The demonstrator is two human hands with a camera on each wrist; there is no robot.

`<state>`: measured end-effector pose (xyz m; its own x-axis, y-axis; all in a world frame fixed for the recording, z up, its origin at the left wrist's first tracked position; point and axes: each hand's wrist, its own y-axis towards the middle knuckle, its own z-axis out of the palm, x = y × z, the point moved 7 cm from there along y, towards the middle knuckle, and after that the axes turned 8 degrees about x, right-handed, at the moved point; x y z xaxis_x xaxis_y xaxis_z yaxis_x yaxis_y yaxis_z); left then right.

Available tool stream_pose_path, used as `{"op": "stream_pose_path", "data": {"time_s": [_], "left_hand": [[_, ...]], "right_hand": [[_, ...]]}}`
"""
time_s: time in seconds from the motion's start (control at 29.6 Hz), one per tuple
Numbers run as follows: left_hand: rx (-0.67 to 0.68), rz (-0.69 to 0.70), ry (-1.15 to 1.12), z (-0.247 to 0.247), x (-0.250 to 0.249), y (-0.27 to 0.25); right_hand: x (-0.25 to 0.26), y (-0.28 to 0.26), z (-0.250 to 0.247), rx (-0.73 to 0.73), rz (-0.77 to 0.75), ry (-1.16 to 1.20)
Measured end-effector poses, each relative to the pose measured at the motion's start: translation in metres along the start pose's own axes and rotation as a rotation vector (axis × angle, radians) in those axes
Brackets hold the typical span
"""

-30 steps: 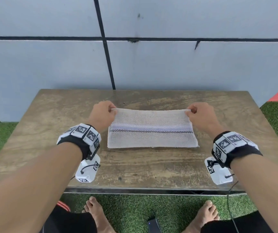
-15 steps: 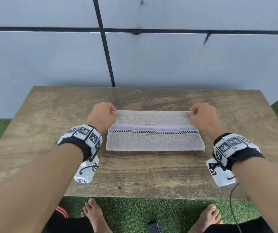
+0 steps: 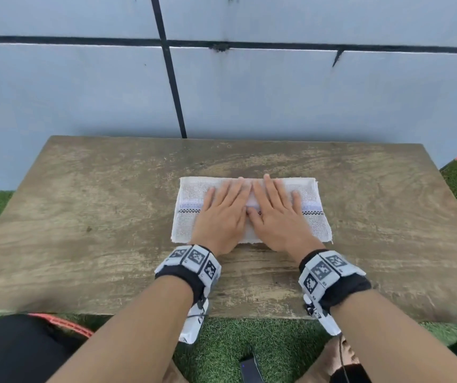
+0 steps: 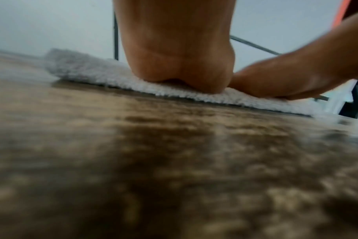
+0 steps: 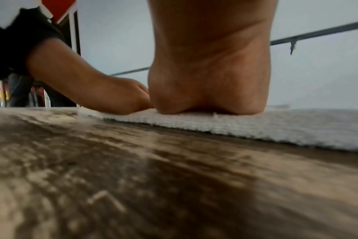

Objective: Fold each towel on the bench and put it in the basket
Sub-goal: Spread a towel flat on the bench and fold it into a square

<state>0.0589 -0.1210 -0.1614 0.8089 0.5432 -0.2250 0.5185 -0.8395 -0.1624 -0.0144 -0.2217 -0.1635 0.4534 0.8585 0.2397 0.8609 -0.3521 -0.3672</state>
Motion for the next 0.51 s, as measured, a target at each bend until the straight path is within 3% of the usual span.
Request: {"op": "stream_pose_path", "data": {"time_s": [0.24,0.51], "left_hand": [[0.022,-0.087,-0.022,-0.007,0.04,-0.011],[-0.049,-0.201,-0.137,-0.008,0.074,-0.031]], "right_hand": [[-0.051,-0.012,-0.011,-0.07,0.092,0.026],[-0.085,-0.025,-0.009,-0.171,0.167,0.117]]}}
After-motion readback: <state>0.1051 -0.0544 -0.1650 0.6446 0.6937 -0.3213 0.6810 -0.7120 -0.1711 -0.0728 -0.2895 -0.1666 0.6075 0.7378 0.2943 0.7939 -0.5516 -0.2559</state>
